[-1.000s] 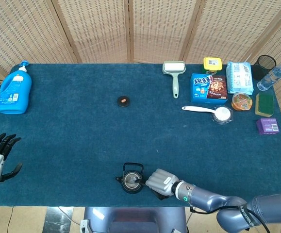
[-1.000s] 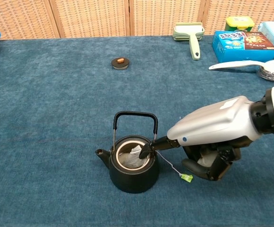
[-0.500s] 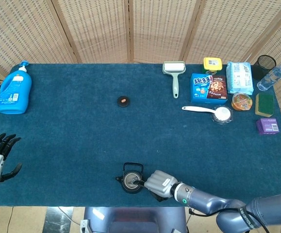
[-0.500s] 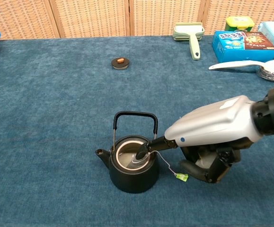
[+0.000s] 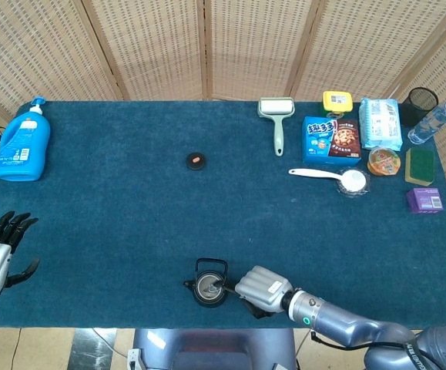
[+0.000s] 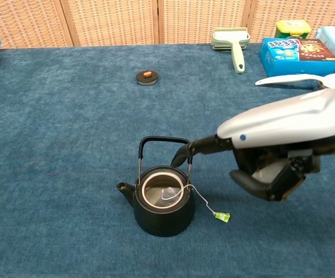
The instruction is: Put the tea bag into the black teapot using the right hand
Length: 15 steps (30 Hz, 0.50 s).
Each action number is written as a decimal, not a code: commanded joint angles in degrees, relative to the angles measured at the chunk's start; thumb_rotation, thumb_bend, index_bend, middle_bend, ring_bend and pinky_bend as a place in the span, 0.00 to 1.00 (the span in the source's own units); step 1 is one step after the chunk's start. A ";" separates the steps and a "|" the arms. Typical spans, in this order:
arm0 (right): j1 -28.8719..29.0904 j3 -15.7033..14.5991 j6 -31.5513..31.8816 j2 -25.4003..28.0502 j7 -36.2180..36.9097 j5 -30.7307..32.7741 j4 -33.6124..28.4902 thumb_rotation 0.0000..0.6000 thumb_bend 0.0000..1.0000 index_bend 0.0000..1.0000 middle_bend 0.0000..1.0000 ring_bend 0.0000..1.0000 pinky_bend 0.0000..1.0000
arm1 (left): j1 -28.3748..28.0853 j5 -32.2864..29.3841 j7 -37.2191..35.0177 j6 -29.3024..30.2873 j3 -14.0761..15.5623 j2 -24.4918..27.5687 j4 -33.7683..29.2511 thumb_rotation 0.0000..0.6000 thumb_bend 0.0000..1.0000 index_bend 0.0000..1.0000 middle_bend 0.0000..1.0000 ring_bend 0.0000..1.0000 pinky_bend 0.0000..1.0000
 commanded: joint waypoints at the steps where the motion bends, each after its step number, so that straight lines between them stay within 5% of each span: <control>1: -2.55 0.51 1.54 2.42 3.75 -4.07 0.07 1.00 0.82 0.07 1.00 1.00 1.00 | -0.16 -0.58 0.20 -0.57 -0.07 -0.32 -0.02 1.00 0.35 0.14 0.12 0.00 0.14; 7: -5.83 0.98 4.21 6.34 10.45 -10.60 0.83 1.00 0.82 0.09 1.00 1.00 1.00 | -0.77 -1.73 0.64 -2.06 -0.32 -0.77 -0.28 1.00 0.35 0.14 0.12 0.00 0.14; 15: -12.26 1.79 12.68 9.14 26.15 -18.17 9.10 1.00 0.81 0.14 1.00 1.00 1.00 | -1.11 -3.20 1.83 -2.09 -1.28 -1.80 -0.47 1.00 0.35 0.14 0.12 0.00 0.14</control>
